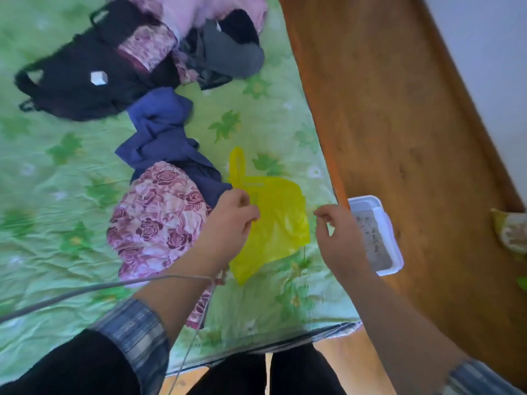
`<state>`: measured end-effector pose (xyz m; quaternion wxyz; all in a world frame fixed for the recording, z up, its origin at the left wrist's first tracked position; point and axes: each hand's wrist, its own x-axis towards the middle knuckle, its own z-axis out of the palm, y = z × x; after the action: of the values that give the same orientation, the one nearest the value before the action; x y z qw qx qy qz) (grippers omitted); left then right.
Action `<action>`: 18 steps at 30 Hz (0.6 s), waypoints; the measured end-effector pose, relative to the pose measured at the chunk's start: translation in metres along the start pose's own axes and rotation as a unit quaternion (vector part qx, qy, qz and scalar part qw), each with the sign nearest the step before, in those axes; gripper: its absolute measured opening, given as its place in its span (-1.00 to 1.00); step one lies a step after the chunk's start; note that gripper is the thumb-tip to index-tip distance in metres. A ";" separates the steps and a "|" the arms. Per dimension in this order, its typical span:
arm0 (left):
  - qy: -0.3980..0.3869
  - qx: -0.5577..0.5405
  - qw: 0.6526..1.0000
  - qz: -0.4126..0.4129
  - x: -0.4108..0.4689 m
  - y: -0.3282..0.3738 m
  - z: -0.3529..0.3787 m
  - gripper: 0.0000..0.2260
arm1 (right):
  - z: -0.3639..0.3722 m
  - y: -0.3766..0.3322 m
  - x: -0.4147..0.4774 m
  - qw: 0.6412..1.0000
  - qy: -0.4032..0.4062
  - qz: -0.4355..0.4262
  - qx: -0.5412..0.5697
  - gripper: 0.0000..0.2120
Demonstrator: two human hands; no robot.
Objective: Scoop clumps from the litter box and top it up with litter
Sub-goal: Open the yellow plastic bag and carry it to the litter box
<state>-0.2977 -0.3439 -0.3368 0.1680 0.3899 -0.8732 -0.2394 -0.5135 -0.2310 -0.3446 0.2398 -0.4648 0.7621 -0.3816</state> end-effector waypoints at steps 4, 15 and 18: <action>0.060 -0.003 0.996 0.062 -0.013 0.028 -0.072 -0.79 | -0.024 -0.060 0.002 1.000 -0.014 0.024 0.006 -0.83; 0.202 0.024 0.967 0.151 -0.093 0.057 -0.195 -0.82 | -0.021 -0.232 -0.018 0.947 -0.120 0.279 0.107 -0.04; 0.222 0.022 0.961 0.163 -0.111 0.062 -0.196 -0.78 | -0.008 -0.238 -0.023 0.920 -0.202 0.320 0.105 -0.05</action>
<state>-0.1692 -0.2795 -0.1522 0.3859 0.2894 -0.8706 -0.0967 -0.3838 -0.2733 -0.1482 0.5451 -0.2357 0.7614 -0.2601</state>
